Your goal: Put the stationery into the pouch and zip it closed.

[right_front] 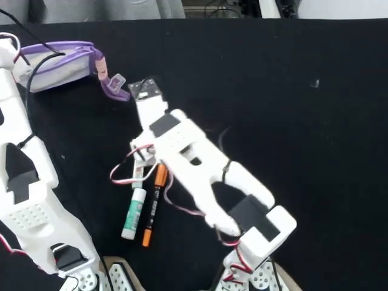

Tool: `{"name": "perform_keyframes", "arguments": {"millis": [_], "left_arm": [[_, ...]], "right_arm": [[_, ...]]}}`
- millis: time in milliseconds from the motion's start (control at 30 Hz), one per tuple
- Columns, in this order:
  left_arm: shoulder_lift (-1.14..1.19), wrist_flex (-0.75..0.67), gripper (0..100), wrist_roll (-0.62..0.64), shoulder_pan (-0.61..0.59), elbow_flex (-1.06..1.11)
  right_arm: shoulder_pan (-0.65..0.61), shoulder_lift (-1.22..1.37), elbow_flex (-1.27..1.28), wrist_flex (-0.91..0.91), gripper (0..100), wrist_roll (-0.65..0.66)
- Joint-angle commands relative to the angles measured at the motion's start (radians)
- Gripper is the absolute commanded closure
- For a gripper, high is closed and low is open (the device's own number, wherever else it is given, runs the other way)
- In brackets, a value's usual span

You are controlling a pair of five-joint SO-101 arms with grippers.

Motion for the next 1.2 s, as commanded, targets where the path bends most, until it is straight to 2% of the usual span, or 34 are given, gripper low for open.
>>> {"name": "perform_keyframes", "arguments": {"millis": [0,167,467,633,733,1033,1167], "left_arm": [[-0.021,-0.014,97,0.014,-0.021,-0.065],[-0.02,-0.014,97,0.014,-0.021,-0.065],[-0.02,-0.012,97,0.014,-0.015,-0.064],[-0.02,0.008,97,0.014,-0.013,-0.064],[-0.02,0.008,97,0.014,-0.013,-0.065],[-0.031,0.009,97,0.014,0.027,-0.071],[-0.032,0.046,97,0.014,0.082,-0.111]], "right_arm": [[-0.029,-0.068,0.056,-0.1,75.9,-0.086],[-0.026,-0.068,0.151,-0.186,77.6,-0.095],[-0.026,-0.042,0.213,-0.187,78.1,-0.091],[-0.008,0.128,0.162,-0.181,91.8,-0.087],[0.025,0.225,0.021,-0.043,99.0,-0.087],[0.17,0.306,-0.449,0.394,98.8,-0.084],[0.222,0.306,-0.684,0.554,98.8,-0.009]]}}
